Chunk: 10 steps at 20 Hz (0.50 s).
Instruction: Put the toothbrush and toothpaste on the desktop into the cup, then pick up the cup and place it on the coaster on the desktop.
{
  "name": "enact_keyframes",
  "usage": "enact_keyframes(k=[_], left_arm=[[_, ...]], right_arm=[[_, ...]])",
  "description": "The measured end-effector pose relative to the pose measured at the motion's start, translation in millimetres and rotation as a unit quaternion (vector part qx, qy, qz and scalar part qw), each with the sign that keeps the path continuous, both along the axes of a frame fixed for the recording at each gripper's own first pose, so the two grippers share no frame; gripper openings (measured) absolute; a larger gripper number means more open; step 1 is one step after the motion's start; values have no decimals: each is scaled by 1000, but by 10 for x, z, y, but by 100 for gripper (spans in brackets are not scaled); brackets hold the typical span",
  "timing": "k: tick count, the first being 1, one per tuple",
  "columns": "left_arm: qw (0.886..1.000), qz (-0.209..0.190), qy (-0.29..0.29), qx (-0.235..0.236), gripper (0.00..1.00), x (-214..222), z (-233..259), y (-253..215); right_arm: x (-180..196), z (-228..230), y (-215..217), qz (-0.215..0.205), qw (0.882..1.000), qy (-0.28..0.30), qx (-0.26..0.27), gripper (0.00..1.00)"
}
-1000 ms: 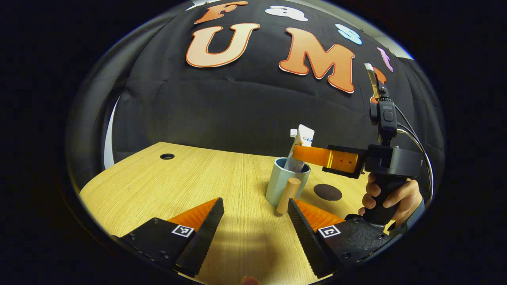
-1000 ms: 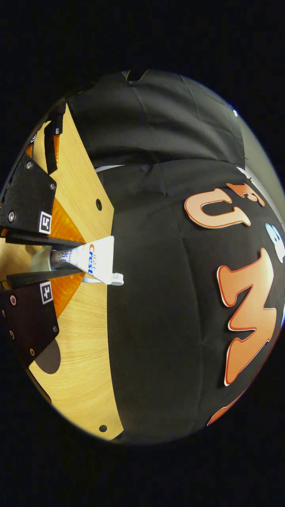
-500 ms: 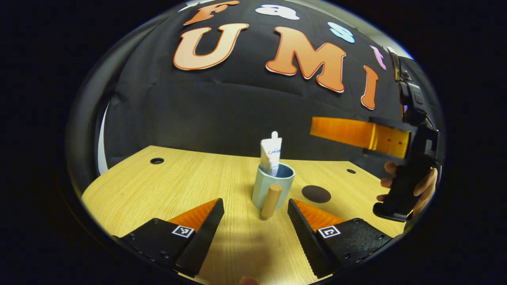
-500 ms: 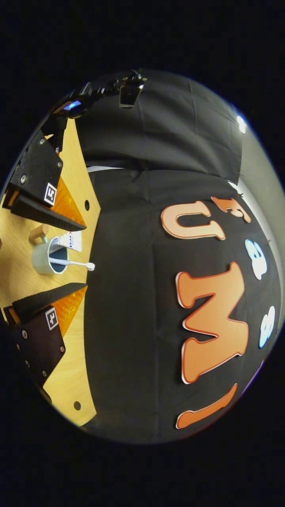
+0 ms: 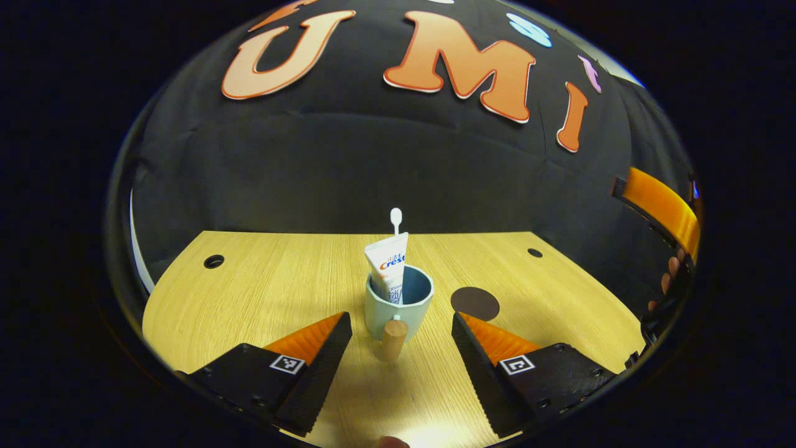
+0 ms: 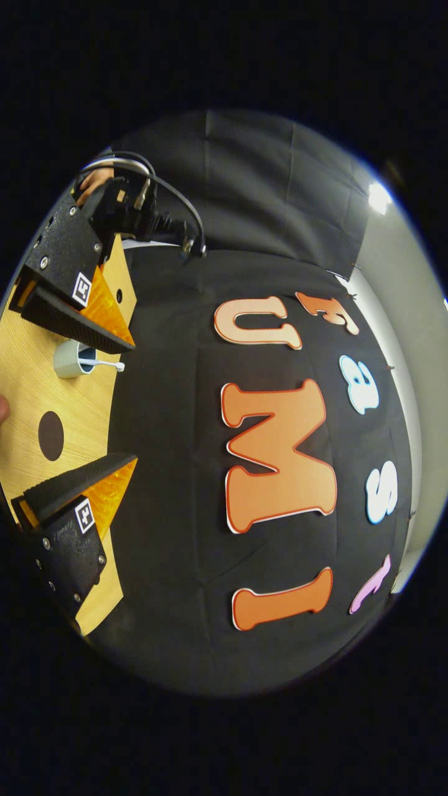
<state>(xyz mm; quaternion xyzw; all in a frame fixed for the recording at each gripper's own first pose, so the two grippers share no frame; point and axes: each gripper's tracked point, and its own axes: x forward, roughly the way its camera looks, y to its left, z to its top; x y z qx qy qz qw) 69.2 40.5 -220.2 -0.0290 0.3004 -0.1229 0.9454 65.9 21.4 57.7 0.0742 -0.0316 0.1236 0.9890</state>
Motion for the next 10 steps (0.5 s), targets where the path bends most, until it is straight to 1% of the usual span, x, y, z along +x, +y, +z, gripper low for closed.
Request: enact_keyframes(k=[3,7,9,10], left_arm=[[998,0,43,45,97,97,9,-34],[992,1,110,60,98,197,-185,-79],[988,6,129,81,98,262,-198,-82],[987,-1,135,89,100,276,-216,-151]], right_arm=[[-130,-46,-280,-23,1000,-1,10,96],[-312,-205,-560,-43,999,18,4,96],[-417,-199,-653,-46,999,15,3,96],[-469,-187,-700,-49,999,12,0,96]])
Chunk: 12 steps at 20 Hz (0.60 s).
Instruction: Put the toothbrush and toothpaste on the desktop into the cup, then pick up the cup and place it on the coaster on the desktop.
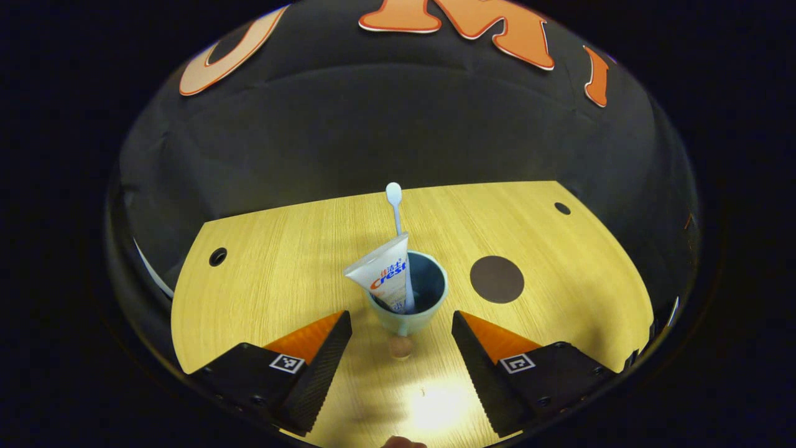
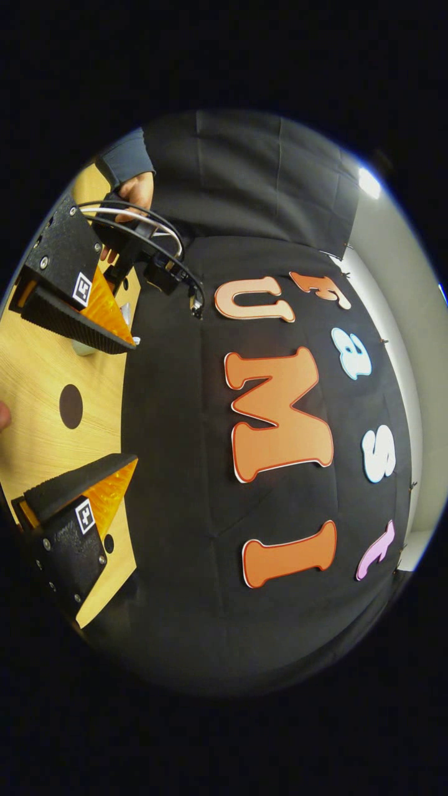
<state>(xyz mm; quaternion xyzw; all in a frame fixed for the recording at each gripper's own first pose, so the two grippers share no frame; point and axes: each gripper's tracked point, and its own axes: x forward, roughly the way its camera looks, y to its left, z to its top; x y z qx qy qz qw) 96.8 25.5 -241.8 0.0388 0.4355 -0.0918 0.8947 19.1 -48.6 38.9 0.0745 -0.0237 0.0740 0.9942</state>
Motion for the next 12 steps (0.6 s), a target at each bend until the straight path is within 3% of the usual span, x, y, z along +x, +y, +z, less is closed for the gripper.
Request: enact_keyframes(k=[4,9,10,12], left_arm=[[998,-19,64,7,97,-13,-240,-105],[993,0,114,26,97,18,-369,-77],[993,3,118,30,96,33,-353,-59],[991,9,127,41,85,96,-300,17]], right_arm=[[-203,141,-186,-12,999,-17,-36,96],[-489,372,-427,-36,995,-44,-78,96],[-540,400,-464,-41,995,-47,-83,100],[-613,424,-517,-48,994,-53,-88,96]])
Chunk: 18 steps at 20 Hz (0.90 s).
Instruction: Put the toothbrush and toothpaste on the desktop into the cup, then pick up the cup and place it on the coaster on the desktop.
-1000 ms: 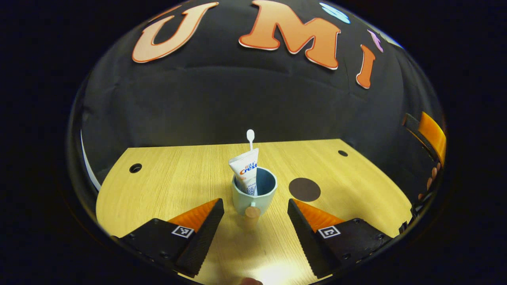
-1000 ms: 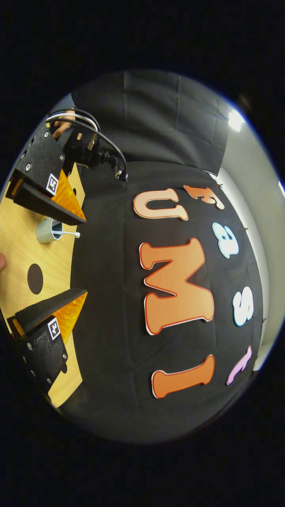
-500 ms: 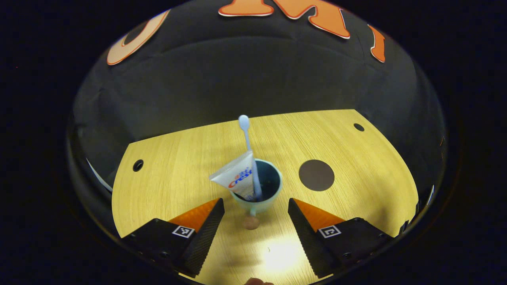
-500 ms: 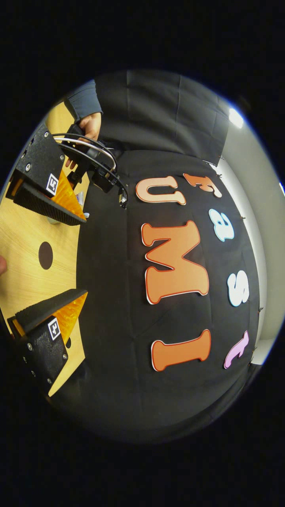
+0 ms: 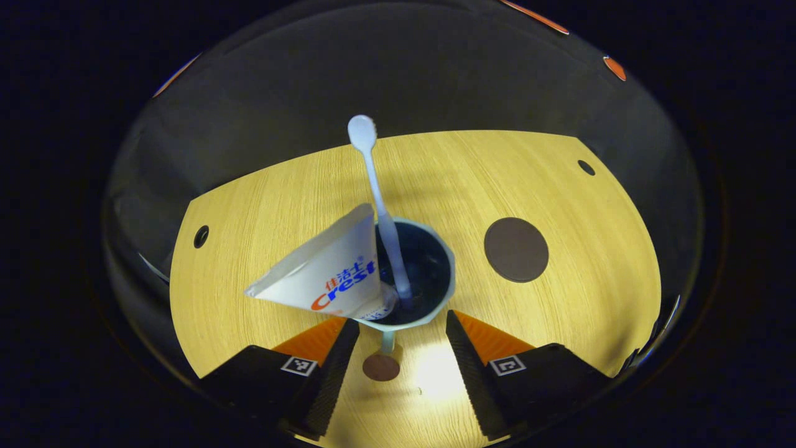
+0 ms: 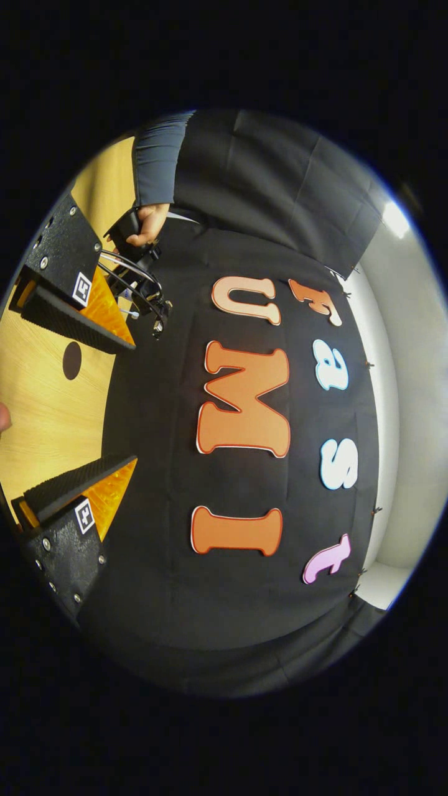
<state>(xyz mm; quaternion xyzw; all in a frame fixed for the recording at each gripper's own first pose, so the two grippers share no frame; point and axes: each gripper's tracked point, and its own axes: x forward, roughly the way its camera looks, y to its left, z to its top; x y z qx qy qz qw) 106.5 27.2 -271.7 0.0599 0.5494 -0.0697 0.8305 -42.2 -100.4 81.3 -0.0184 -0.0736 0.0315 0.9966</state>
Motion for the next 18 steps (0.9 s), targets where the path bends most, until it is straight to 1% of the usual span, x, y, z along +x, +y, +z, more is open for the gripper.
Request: enact_keyframes(k=[1,2,3,4,5,6,7,9,10,11,12,13,14,18], left_arm=[[1000,0,6,0,77,43,49,7],[1000,-2,9,1,72,101,120,14],[1000,-3,12,2,63,140,187,13],[1000,-5,17,5,66,180,240,10],[1000,-6,22,3,63,225,289,1],[1000,-5,24,3,59,290,379,-15],[1000,0,31,6,53,346,405,-3],[1000,2,29,8,34,509,557,-56],[1000,7,26,4,34,599,633,-90],[1000,11,24,2,27,610,719,-32],[1000,12,20,-2,26,618,681,75],[1000,9,10,-11,25,691,769,34],[1000,6,2,-14,24,639,787,10],[999,27,-15,-22,24,643,794,9]], right_arm=[[-46,5,-16,0,1000,-2,-1,96],[-77,4,-25,-1,1000,-4,-1,96],[-94,-6,-35,-1,1000,-5,-1,96],[-107,-9,-37,-1,1000,-6,-1,96],[-101,-11,-47,-2,1000,-8,-1,100],[-104,-16,-38,0,1000,-8,0,96],[-113,-38,-44,0,1000,-7,1,96],[-116,-70,-54,-1,1000,-3,2,96],[-105,-79,-53,-2,1000,-1,3,96],[-93,-85,-41,-2,1000,-1,4,100],[-90,-90,-39,-2,1000,-2,6,96],[-115,-111,-44,-1,1000,-3,8,96],[-122,-121,-53,-2,1000,-3,12,96],[-146,-189,-110,-7,1000,-1,25,96]])
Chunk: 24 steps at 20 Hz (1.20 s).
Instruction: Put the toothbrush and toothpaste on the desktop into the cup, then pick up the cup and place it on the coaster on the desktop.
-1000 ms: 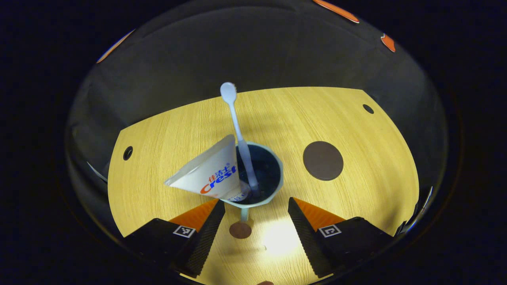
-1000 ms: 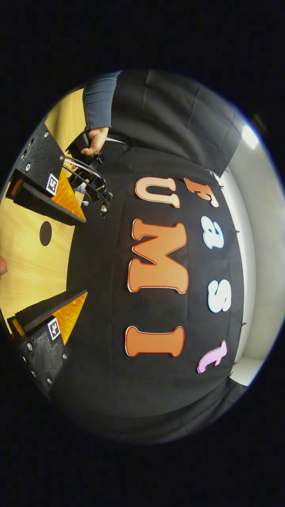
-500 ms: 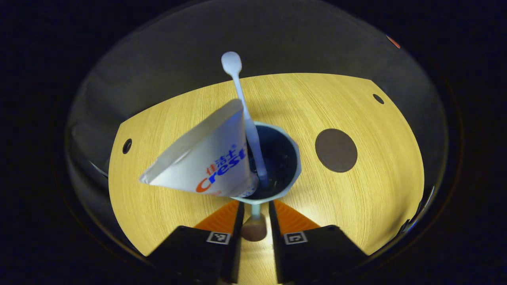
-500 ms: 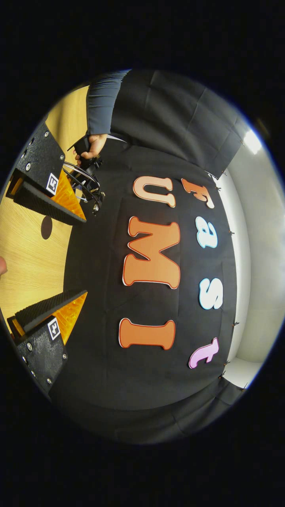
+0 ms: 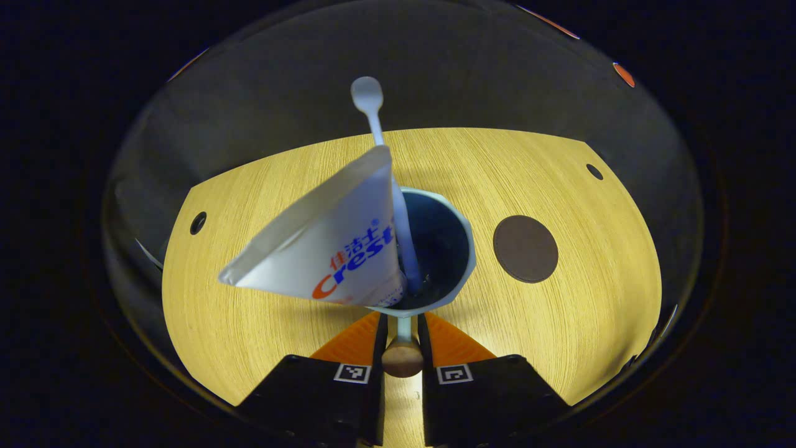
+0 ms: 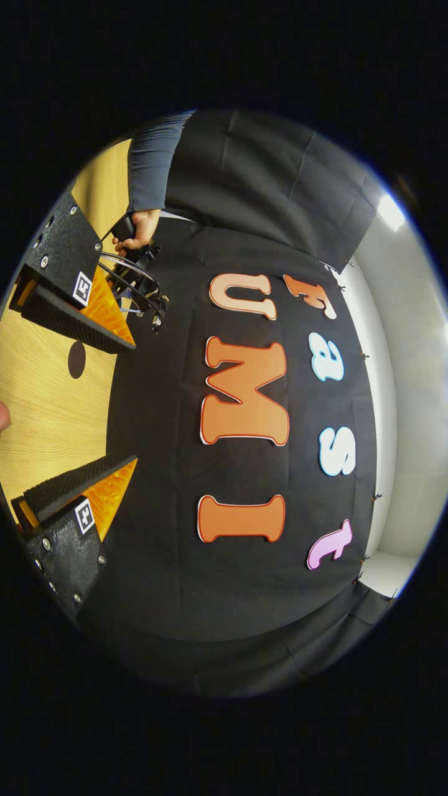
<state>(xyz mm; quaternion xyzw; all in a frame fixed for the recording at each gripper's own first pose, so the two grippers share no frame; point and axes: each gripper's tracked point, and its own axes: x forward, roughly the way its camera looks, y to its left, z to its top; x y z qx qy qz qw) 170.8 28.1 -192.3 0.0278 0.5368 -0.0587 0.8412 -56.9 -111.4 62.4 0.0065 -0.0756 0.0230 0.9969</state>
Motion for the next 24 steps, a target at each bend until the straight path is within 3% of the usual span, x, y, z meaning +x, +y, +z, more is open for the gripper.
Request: enact_keyframes(k=[4,8,17,24], left_arm=[[1000,6,-8,-6,22,10,58,12],[1000,-1,-25,-10,22,39,79,-5],[997,-62,-33,-29,22,134,68,-78],[997,-76,-18,-23,22,67,63,-85]], right_arm=[[-31,-65,-118,-8,1000,3,13,100],[-24,-111,-179,-14,999,7,30,96],[-64,-282,-284,-28,999,22,27,96],[-46,-428,-296,-19,999,38,33,96]])
